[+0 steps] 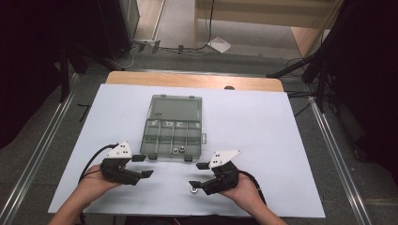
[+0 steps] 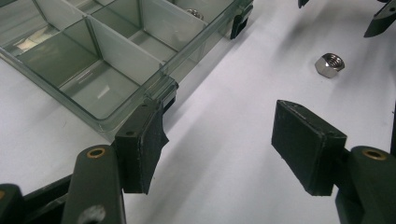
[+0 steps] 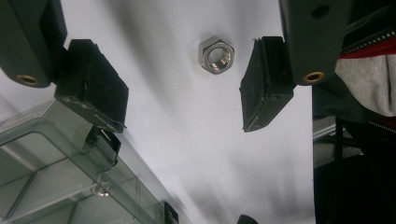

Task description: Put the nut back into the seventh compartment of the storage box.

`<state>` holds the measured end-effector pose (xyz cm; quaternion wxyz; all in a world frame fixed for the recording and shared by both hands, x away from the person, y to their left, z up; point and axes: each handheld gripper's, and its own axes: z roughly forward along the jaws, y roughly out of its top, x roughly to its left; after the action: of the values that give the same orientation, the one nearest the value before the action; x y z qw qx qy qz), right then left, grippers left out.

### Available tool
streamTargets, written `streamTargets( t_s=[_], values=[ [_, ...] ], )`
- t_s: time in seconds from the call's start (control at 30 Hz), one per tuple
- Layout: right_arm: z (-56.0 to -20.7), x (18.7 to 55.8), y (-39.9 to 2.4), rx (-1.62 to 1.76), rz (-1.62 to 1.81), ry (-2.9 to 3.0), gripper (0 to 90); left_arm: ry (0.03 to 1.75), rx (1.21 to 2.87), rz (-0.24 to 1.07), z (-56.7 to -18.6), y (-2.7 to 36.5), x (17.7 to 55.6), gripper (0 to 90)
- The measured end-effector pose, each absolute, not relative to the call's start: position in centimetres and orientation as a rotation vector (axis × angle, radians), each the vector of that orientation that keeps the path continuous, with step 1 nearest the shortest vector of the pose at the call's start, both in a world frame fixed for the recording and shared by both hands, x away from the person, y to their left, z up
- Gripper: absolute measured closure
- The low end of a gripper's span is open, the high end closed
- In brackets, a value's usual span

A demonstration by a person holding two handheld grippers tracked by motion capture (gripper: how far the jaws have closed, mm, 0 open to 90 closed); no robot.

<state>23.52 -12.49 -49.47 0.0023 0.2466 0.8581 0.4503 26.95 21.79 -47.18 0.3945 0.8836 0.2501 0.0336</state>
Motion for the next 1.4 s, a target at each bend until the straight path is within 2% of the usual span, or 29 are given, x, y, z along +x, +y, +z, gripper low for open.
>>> streamTargets(
  t_s=[0.37,0.43,0.9,1.4],
  values=[
    [-50.2,23.4,-12.0,0.750,1.383,2.729,34.3,0.635,2.241,0.086,-47.2,21.8,26.9,34.4],
    [-50.2,23.3,-12.0,0.753,1.384,2.742,38.3,0.634,2.241,0.086,-47.2,21.8,26.9,34.3],
    [-50.9,22.6,-11.6,0.720,1.335,2.797,45.2,0.636,2.242,0.087,-47.2,21.7,26.9,34.4],
    [-51.5,22.2,-11.2,0.694,1.260,2.834,58.2,0.635,2.242,0.085,-47.2,21.7,26.9,34.4]
  ],
)
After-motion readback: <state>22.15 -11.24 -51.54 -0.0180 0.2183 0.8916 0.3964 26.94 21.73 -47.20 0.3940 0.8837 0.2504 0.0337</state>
